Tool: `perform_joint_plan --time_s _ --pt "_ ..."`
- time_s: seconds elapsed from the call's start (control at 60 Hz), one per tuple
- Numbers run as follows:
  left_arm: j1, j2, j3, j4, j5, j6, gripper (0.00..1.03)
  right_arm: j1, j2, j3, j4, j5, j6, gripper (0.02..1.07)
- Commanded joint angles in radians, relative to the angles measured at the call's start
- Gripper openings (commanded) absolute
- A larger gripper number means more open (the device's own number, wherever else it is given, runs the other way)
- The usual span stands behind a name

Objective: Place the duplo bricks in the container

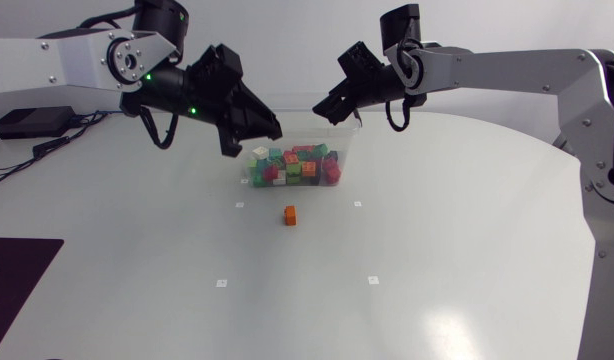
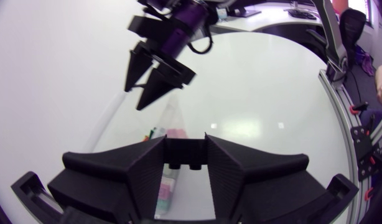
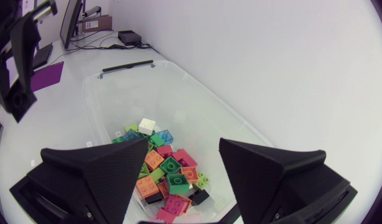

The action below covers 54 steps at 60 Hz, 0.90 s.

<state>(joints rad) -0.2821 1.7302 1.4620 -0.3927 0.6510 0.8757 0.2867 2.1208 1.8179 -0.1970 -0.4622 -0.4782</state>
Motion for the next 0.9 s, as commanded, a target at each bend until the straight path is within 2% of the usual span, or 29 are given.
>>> perform_joint_plan --time_s 0.0,0.117,0.417,0.733,0.767,0.817,0.85,0.883 --pt "0.017 0.051 0.058 0.071 0.013 -0.135 0.24 0.006 -0.041 -0.04 0.016 0.008 0.01 0.95" --pt "0.037 0.112 0.127 0.155 0.01 -0.236 0.24 0.006 -0.117 -0.138 0.05 0.007 0.004 0.95" --pt "0.041 0.296 0.33 0.158 -0.022 -0.299 0.24 0.006 -0.272 -0.394 0.094 -0.043 -0.062 0.95" --pt "0.044 0.417 0.466 0.161 -0.077 -0.337 0.26 0.058 -0.309 -0.522 0.045 -0.052 -0.18 0.95" --pt "0.044 0.422 0.471 0.161 -0.083 -0.339 0.29 0.062 -0.306 -0.522 0.027 -0.055 -0.194 0.95" --pt "0.043 0.434 0.486 0.152 -0.099 -0.343 0.44 0.068 -0.303 -0.523 0.011 -0.056 -0.214 0.95" --pt "0.041 0.437 0.498 0.138 -0.1 -0.343 0.57 0.069 -0.3 -0.52 -0.002 -0.059 -0.226 0.95" --pt "0.04 0.445 0.509 0.126 -0.109 -0.343 0.76 0.072 -0.292 -0.513 -0.025 -0.067 -0.243 0.95"
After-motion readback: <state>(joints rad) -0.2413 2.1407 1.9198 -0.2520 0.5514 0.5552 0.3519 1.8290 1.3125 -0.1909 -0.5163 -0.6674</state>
